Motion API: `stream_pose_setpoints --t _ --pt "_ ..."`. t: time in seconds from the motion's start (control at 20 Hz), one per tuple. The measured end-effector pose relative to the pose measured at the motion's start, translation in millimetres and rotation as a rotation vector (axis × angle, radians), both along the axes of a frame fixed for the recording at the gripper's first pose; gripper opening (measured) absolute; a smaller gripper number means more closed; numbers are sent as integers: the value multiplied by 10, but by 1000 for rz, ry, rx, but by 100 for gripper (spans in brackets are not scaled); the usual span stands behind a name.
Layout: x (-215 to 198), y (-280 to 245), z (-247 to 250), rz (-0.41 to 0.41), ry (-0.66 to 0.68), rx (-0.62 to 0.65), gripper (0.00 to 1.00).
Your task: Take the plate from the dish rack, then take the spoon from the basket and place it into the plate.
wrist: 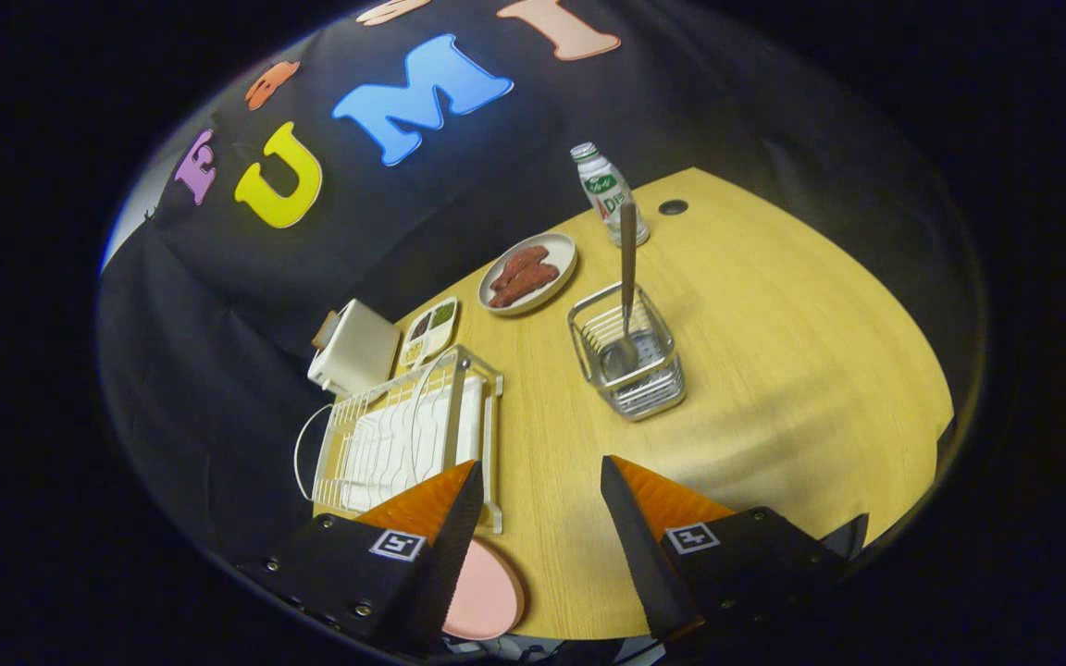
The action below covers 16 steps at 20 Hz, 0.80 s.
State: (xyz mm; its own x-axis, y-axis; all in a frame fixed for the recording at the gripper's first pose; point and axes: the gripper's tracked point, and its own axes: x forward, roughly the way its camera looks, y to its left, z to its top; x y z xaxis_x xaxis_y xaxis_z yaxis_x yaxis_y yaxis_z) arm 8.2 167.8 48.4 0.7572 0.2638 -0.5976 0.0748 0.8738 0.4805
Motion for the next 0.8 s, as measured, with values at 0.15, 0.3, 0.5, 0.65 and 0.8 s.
stream_pose_setpoints --t 0.15,0.3,0.5,0.65,0.8 --pt "282 -200 99 -63 -31 -16 79" --pt "545 -349 110 -103 -37 -18 79" --pt "931 -560 60 -166 -31 -47 79" --pt "1154 -663 53 -207 -17 -30 70" --pt "1378 -733 -52 -221 -7 -31 70"
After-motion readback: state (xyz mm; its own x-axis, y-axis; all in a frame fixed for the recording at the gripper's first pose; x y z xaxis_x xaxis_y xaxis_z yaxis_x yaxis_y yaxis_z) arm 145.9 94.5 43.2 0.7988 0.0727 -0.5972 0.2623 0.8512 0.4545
